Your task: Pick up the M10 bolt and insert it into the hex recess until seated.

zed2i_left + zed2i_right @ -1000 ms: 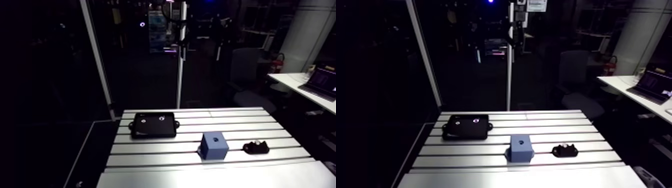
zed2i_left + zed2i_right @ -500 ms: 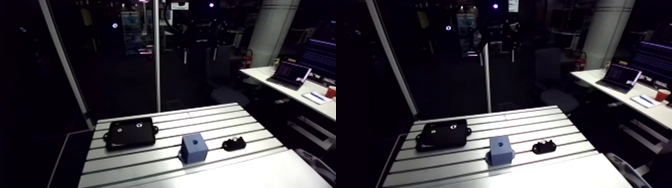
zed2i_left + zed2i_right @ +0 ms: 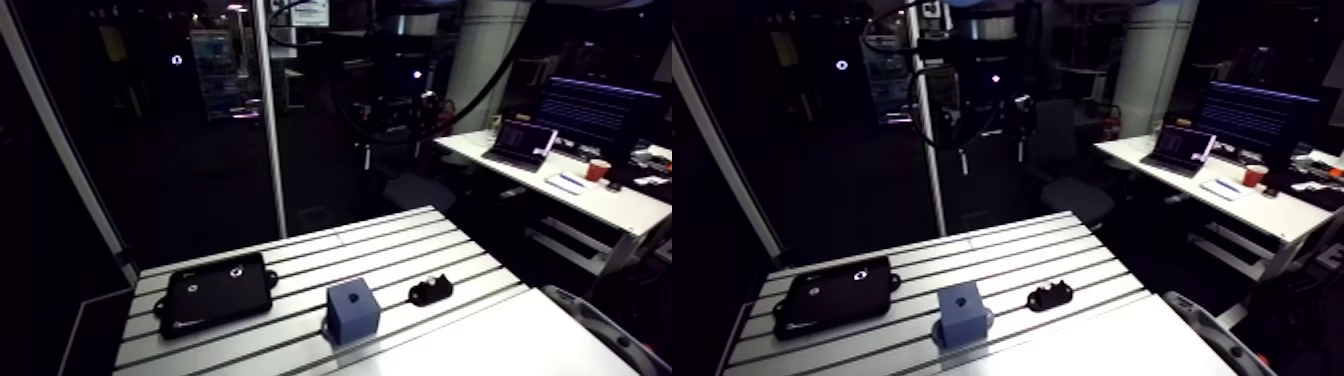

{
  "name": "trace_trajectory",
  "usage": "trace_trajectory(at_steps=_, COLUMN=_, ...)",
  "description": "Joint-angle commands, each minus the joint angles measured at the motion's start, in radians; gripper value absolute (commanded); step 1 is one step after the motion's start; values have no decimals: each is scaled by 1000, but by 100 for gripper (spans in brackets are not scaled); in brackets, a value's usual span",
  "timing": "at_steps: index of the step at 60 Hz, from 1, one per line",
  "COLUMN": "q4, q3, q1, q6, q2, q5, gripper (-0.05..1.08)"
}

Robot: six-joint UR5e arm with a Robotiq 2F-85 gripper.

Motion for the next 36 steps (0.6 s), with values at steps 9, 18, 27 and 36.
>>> trace_trajectory(at_steps=9, q4=-92, q3=152, q1=-150, q6=-78, q2=-10, q5=144, gripper=1)
trace_trajectory(at_steps=18, q4=-137, q3=178, q1=-193, q6=-81, q2=-2, q5=150, gripper=1)
trace_trajectory(at_steps=27, q4=-176, q3=206, q1=-193, q6=-82, q2=6, q5=146, gripper=1)
trace_trajectory(at_steps=36, q4=-188, q3=221, q1=-192, q6=-81, q2=29, q5=143, gripper=1)
